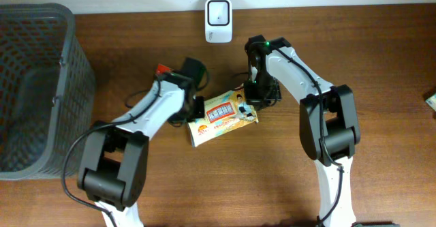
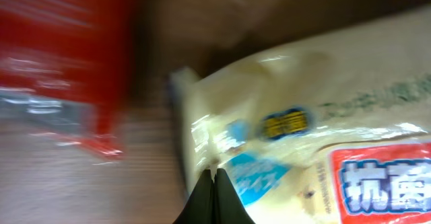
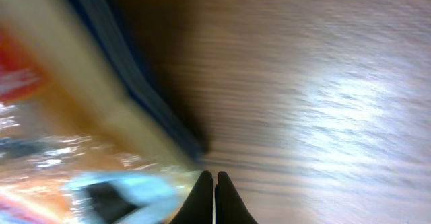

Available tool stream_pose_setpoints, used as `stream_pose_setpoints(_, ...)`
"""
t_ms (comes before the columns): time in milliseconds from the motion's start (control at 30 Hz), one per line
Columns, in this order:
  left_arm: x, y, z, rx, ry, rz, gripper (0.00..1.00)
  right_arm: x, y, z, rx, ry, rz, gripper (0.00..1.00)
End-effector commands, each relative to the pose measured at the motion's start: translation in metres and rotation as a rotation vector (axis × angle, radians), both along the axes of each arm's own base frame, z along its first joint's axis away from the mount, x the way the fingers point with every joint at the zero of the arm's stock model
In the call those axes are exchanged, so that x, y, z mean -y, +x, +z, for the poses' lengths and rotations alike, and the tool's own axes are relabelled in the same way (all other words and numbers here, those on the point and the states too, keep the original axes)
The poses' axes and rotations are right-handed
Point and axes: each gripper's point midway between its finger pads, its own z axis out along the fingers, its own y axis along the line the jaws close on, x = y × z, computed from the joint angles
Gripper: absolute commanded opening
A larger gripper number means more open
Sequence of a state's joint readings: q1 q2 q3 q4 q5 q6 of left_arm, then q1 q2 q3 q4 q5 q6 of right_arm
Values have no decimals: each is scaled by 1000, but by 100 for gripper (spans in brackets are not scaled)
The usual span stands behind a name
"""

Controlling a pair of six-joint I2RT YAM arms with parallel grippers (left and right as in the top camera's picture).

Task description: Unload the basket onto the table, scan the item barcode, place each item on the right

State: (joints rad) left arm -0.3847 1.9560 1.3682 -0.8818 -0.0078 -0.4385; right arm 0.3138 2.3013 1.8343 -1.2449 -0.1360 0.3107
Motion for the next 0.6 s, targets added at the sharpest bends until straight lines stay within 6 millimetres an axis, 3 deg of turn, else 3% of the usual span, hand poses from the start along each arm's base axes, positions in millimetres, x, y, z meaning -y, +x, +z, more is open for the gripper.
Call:
stream_pose_setpoints(0, -29, 41, 59, 146, 25, 92, 0, 24, 16, 23, 44, -87, -36, 4)
stream_pose_setpoints(67, -34, 53, 102, 223, -2, 116, 0, 20, 22, 52, 57, -56, -33, 4)
stream_pose_setpoints(100, -41, 56, 128, 274, -18, 135, 0, 7, 23, 67, 66, 29, 46, 4)
stream_pose_setpoints(133, -46, 57, 137, 295, -23, 149, 1, -6, 22, 77, 72, 109, 130, 5)
stream_pose_setpoints(167, -52, 58, 142, 306, -25, 164, 5, -12, 22, 80, 79, 143, 180, 17)
stream_pose_setpoints(200, -61, 59, 142, 304, -21, 184, 27, -12, 23, 80, 87, 143, 210, 59)
stream_pose_setpoints(233, -69, 57, 139, 289, -14, 202, 35, -12, 26, 78, 100, 137, 224, 99)
stream_pose_setpoints(300, -85, 50, 131, 243, 5, 233, 89, -11, 31, 74, 120, 133, 222, 99)
stream_pose_setpoints(333, -90, 47, 130, 230, 10, 243, 100, -11, 31, 70, 120, 133, 223, 99)
stream_pose_setpoints(400, -100, 44, 129, 213, 18, 267, 99, -15, 24, 55, 92, 166, 226, 99)
stream_pose_setpoints(467, -107, 41, 128, 198, 24, 284, 99, -34, 10, 41, 54, 304, 278, 99)
stream_pose_setpoints(567, -108, 41, 128, 198, 24, 286, 99, -43, 6, 22, 51, 368, 272, 99)
